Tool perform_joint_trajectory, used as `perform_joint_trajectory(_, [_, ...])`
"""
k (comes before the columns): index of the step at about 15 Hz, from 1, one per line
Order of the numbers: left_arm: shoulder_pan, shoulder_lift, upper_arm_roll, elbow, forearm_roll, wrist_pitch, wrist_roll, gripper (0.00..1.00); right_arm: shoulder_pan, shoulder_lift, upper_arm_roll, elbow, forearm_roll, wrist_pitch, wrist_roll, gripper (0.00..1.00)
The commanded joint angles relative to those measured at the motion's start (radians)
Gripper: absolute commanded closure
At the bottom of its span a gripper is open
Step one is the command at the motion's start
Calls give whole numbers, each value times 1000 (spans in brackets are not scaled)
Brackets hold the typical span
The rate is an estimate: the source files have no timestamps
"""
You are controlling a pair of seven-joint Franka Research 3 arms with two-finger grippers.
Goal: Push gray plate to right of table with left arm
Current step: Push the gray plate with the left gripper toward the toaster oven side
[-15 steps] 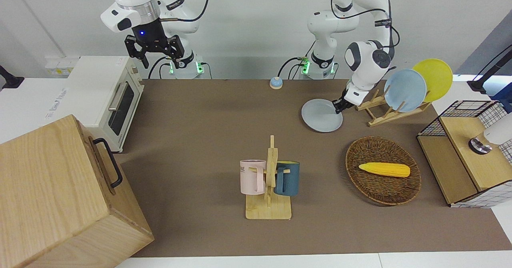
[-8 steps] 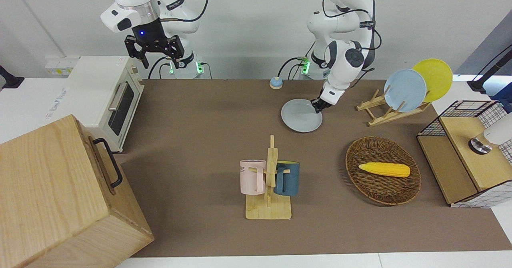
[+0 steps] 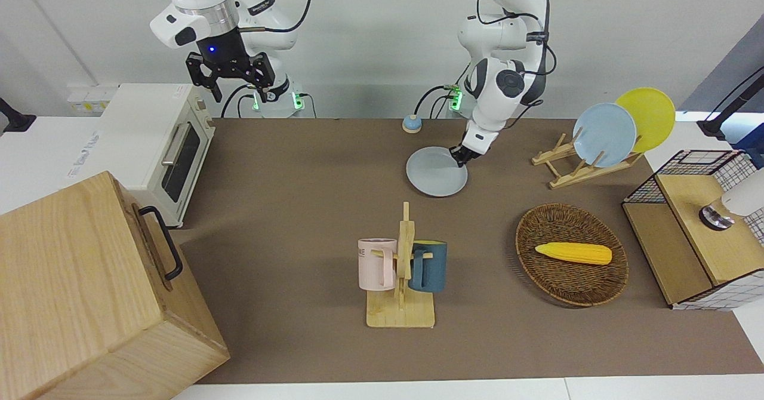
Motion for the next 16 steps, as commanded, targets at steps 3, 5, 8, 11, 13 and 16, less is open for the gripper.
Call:
perform_joint_trajectory(3, [-134, 93, 16, 37, -39, 108, -149, 1000, -24, -27, 14, -27, 21, 0, 12, 5])
perform_joint_trajectory(5, [-178, 112, 42, 48, -56, 142, -180, 1000, -24, -27, 14, -27, 21, 0, 10, 5])
perform_joint_trajectory(8, [-232, 138, 74, 75, -91, 153, -185, 1000, -24, -27, 14, -27, 21, 0, 10, 5])
perform_joint_trajectory(11, [-282, 171, 90, 98, -138, 191, -198, 1000, -24, -27, 14, -27, 21, 0, 10, 5])
perform_joint_trajectory(13, [-333, 200, 113, 121, -145, 211, -236, 1000, -24, -27, 14, -27, 21, 0, 10, 5])
perform_joint_trajectory(16, [-379, 234, 125, 183, -145, 211, -290, 1000, -24, -27, 14, -27, 21, 0, 10, 5])
